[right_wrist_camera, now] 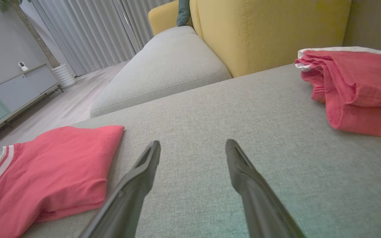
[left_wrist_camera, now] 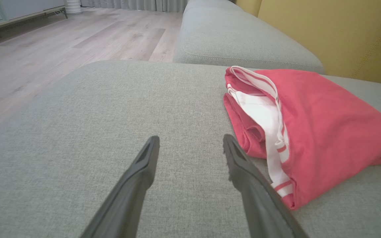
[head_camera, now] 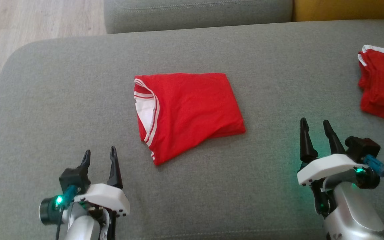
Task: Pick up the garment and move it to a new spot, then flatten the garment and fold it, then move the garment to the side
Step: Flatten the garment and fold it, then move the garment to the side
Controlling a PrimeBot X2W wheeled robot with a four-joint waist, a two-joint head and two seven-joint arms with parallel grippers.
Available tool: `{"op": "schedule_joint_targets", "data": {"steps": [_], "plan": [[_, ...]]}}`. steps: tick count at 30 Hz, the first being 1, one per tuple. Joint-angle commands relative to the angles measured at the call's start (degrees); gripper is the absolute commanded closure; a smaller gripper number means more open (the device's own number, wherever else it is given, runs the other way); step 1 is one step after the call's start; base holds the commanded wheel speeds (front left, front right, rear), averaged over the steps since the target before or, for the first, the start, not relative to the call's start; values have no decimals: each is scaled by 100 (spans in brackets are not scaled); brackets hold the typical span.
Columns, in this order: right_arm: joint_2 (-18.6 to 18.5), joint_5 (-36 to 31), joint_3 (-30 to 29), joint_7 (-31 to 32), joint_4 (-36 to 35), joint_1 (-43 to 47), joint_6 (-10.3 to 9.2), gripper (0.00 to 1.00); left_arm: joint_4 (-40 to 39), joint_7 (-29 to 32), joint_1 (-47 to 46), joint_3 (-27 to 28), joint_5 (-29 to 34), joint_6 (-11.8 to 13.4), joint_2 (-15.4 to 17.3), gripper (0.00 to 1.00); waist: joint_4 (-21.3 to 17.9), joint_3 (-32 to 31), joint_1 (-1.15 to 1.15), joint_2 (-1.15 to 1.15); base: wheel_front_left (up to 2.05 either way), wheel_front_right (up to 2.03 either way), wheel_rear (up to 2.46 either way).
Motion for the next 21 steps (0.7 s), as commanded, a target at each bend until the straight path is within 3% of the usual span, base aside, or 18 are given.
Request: {"op": "schedule_joint_targets", "data": {"steps": [1, 11, 21], "plan": [[42, -14, 175, -68, -161, -125, 37, 0, -186, -35, -150, 184, 23, 32, 49, 0, 24, 20, 0, 0, 0, 0, 0], [42, -315, 446, -69, -193, -360, 37, 0, -285, -35, -290, -16, 23, -9, 49, 0, 312, 298, 0, 0, 0, 0, 0], [42, -814, 845, -69, 404, -950, 37, 0, -329, -35, -466, -590, 98, -105, 49, 0, 1072, 528, 0, 0, 0, 0, 0]]}}
